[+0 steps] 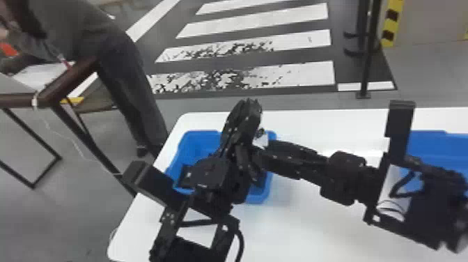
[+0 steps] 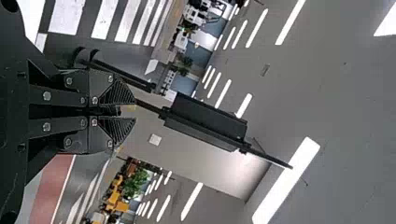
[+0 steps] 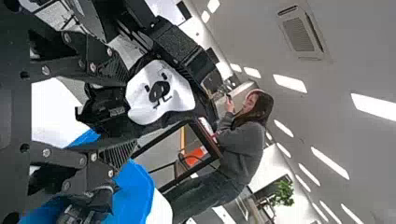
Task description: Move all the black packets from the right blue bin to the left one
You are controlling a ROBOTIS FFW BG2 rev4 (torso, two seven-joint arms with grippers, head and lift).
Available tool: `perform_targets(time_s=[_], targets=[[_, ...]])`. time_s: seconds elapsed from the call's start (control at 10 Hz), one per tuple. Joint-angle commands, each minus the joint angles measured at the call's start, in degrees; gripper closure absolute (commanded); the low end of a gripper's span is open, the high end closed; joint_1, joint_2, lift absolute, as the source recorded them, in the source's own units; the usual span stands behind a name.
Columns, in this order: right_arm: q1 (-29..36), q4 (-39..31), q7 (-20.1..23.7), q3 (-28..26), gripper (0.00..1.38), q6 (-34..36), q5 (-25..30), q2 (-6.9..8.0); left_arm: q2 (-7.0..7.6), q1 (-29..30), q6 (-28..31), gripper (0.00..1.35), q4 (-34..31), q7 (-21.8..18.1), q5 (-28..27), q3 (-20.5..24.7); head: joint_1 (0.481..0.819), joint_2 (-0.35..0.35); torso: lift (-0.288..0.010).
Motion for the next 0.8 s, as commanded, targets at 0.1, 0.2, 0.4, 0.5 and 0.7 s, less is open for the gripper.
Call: perform_targets(time_s=[0.1,0.2,0.4,0.5,0.7], targets=[[0.67,2.52,0.11,0.00,0.21,-0.46,-1.68,0.06,0.00,-2.26,-2.91,1.21,2.23,1.12,-0.31,1.53,0.692,0.342,-0.140],[0.67,2.94,0.11,-0.12,0.28,-0.46,-1.68,0.06,-0.09,-3.81,-3.75,1.21,3.63,1.12,-0.43,2.11,0.691,0.350,-0.140],[1.51,2.80,0.11,-1.03,0.30,-0.46,-1.79,-0.02,-0.09,-7.46,-5.86,1.21,8.13,2.35,-3.97,3.25,0.681,0.350,-0.140],[2.49,2.24,0.11,-2.06,0.30,-0.46,-1.79,-0.02,-0.09,-10.98,-7.69,1.21,14.74,2.97,-6.02,3.93,0.677,0.350,-0.140],[4.88,0.41,0.20,-5.49,0.30,-0.46,-1.68,0.15,-0.35,-17.45,-13.74,1.21,28.52,4.55,-12.77,5.42,0.680,0.350,-0.140]])
